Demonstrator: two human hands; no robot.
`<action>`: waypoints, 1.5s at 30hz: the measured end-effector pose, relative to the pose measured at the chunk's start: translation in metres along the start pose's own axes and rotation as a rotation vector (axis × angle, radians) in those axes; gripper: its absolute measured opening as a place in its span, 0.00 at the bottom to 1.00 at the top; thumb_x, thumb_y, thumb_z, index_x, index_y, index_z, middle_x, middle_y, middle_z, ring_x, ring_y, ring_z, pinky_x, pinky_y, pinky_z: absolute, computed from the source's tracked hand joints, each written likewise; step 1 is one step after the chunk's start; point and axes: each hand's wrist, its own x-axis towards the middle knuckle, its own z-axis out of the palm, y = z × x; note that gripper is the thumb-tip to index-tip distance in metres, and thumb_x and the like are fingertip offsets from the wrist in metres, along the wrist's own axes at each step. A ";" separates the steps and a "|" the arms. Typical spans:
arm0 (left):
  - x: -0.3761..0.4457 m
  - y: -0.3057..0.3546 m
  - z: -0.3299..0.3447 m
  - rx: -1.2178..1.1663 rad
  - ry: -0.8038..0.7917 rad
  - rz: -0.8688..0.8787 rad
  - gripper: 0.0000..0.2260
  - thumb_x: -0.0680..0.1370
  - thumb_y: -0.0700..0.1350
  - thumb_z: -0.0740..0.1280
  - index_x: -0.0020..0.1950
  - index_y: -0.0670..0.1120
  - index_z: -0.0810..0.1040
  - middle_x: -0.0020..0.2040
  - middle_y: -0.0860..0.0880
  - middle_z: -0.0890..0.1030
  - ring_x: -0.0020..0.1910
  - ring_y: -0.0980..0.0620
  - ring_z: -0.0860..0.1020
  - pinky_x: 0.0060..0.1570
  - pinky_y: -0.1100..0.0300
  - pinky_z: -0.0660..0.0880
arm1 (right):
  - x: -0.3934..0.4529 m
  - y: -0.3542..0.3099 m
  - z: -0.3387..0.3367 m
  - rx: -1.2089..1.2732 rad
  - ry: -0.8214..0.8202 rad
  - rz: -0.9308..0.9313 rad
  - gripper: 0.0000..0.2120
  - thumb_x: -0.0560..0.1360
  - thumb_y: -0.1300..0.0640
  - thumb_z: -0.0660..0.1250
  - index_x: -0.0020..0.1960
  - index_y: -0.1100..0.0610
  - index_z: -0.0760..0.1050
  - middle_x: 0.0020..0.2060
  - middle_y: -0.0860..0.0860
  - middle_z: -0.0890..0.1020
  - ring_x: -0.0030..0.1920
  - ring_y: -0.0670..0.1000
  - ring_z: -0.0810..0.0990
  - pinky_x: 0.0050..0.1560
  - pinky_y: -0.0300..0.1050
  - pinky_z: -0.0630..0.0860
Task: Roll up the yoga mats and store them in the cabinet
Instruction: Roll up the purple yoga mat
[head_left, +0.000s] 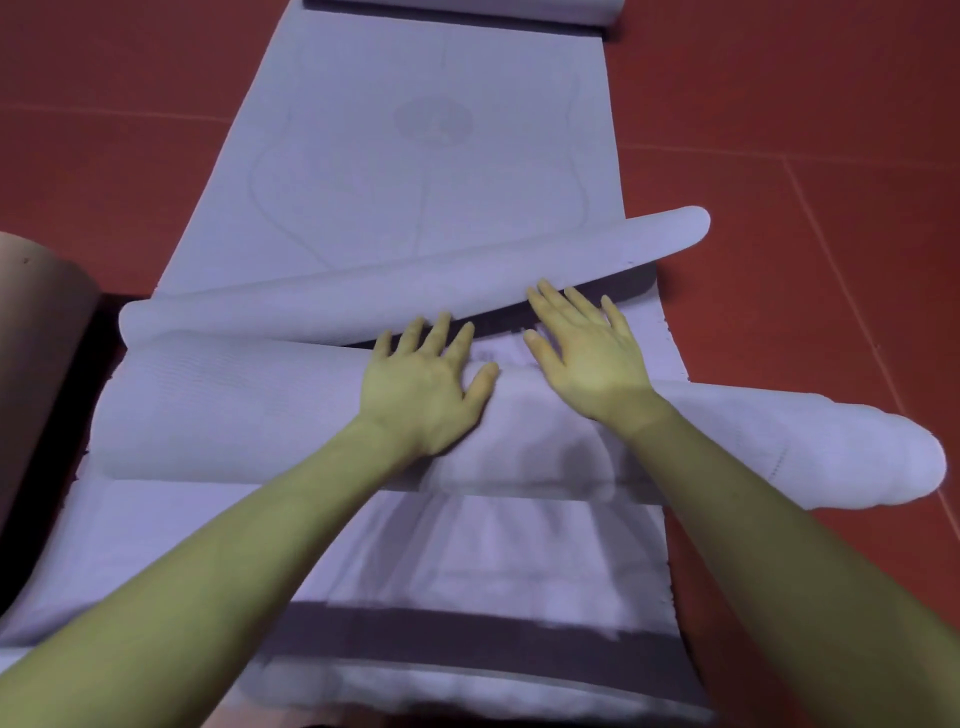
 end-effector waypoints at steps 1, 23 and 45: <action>0.008 -0.001 0.000 -0.013 -0.020 -0.012 0.35 0.75 0.66 0.37 0.78 0.51 0.51 0.79 0.49 0.52 0.77 0.47 0.51 0.73 0.47 0.47 | -0.004 -0.002 0.001 0.023 0.014 0.008 0.25 0.81 0.45 0.51 0.77 0.47 0.54 0.76 0.43 0.54 0.75 0.46 0.52 0.74 0.48 0.41; 0.014 -0.042 -0.017 0.206 0.112 0.374 0.47 0.68 0.75 0.48 0.75 0.43 0.63 0.72 0.38 0.67 0.67 0.35 0.69 0.64 0.37 0.63 | -0.009 -0.006 0.005 0.094 0.291 0.159 0.28 0.77 0.38 0.52 0.68 0.54 0.72 0.66 0.56 0.72 0.66 0.57 0.70 0.72 0.57 0.52; -0.017 -0.022 -0.008 0.223 0.272 0.463 0.49 0.56 0.72 0.68 0.68 0.42 0.71 0.59 0.39 0.77 0.48 0.37 0.76 0.50 0.44 0.71 | -0.071 0.002 0.001 -0.166 0.193 -0.163 0.55 0.43 0.37 0.79 0.63 0.61 0.70 0.58 0.60 0.78 0.56 0.59 0.78 0.58 0.56 0.63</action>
